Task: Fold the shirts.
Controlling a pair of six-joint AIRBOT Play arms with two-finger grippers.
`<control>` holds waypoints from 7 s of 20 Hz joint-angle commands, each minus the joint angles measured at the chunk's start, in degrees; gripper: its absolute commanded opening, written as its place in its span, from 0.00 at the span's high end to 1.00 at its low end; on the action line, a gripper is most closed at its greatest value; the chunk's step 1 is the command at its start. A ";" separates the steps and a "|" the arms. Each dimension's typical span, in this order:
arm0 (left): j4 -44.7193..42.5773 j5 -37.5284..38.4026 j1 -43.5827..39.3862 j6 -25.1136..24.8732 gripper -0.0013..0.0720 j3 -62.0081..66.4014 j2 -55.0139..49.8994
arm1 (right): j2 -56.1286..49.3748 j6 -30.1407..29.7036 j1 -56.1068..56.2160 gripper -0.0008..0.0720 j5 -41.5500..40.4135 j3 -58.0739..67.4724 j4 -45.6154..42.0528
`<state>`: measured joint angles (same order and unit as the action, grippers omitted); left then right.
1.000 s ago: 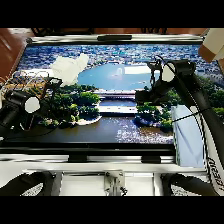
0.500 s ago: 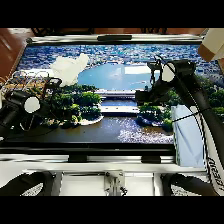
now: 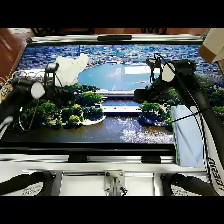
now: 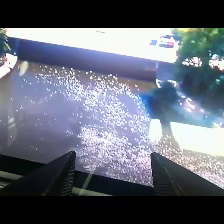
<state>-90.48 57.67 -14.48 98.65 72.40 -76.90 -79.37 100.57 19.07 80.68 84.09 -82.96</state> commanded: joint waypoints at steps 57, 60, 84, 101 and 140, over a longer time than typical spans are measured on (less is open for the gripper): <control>31.58 5.09 -9.64 -3.67 0.16 -37.18 23.43 | 6.43 -10.12 0.02 0.18 -6.19 -19.34 12.37; 33.53 -4.42 -10.84 -3.96 0.16 -39.65 21.33 | 0.22 -13.09 0.02 0.18 -3.28 -19.34 15.78; 33.86 -8.48 -10.21 -11.04 0.93 -36.70 14.43 | -15.21 -13.35 0.02 0.89 -14.80 -17.86 27.93; 11.43 8.96 4.22 -15.74 0.93 35.10 31.23 | 31.23 -12.68 0.04 0.89 -26.73 9.75 -0.50; 14.51 32.46 7.78 -12.39 0.01 35.52 -26.80 | -5.29 10.43 -0.37 0.21 -38.71 -15.23 -7.45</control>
<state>-84.31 75.31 -7.75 92.14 107.53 -103.35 -87.50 118.56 19.00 36.82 68.88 -89.91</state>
